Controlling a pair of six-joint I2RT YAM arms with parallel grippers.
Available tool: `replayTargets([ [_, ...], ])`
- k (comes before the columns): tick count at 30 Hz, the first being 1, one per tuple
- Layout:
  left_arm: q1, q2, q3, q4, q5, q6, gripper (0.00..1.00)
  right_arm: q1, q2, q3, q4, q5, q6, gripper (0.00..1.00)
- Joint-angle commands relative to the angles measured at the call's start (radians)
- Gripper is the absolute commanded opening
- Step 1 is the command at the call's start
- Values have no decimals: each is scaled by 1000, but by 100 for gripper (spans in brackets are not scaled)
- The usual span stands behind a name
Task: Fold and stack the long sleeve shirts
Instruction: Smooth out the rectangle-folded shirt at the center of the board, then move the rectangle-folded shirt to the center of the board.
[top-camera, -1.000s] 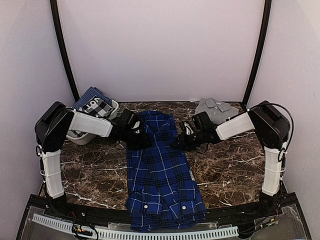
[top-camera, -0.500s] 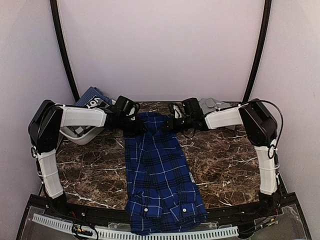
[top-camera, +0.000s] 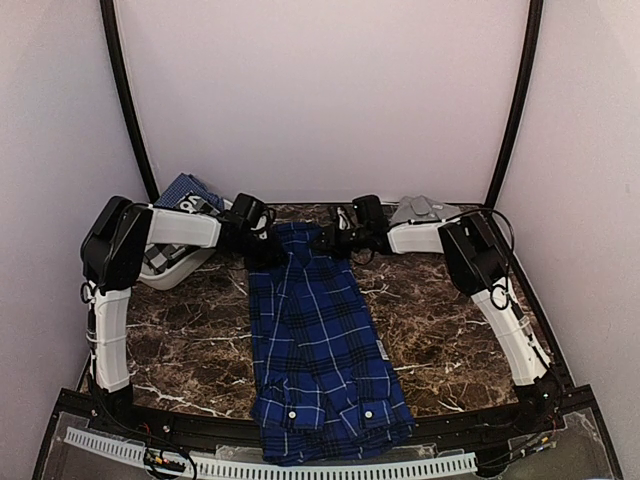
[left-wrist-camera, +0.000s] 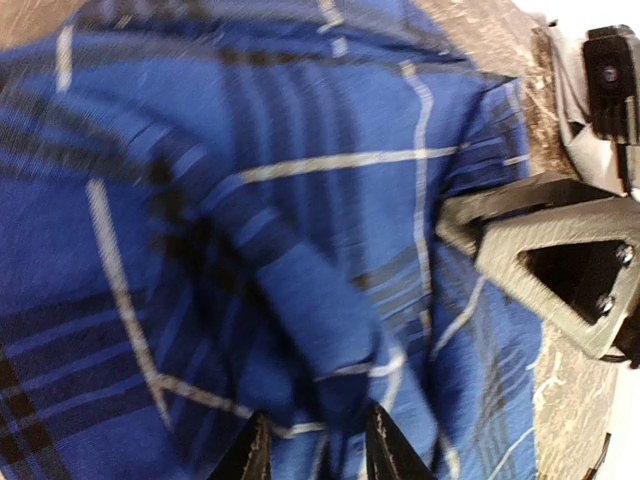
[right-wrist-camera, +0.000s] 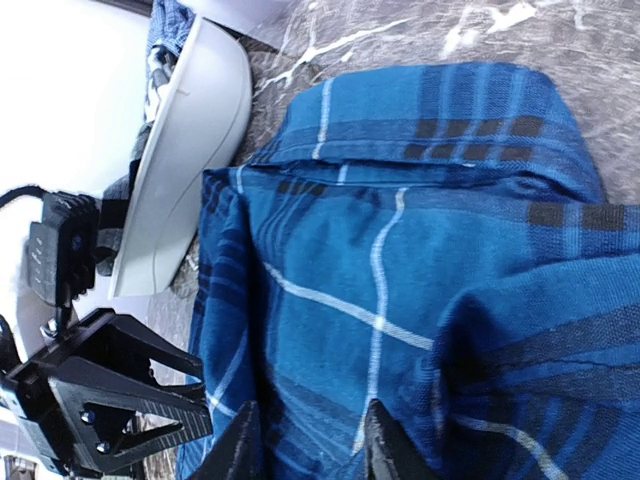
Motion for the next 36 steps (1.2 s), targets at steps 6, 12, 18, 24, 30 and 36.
replayTargets([
  [6, -18, -83, 60, -47, -11, 27, 30, -27, -157, -40, -13, -24, -21, 39],
  [12, -91, -165, -22, -48, -36, -30, 31, -29, -306, -137, -96, 55, -134, 44],
  [18, -169, -200, -144, 16, 3, -93, 31, -17, -467, -368, -54, 73, -140, 43],
  [24, -201, -157, -183, 74, 51, -137, 31, 21, -638, -617, -18, 108, -143, 40],
  [30, -177, -55, -95, 1, -18, -166, 30, 60, -774, -821, -15, 146, -150, 39],
  [36, -92, 111, 88, -39, -18, -175, 29, 100, -857, -952, -26, 180, -147, 39],
])
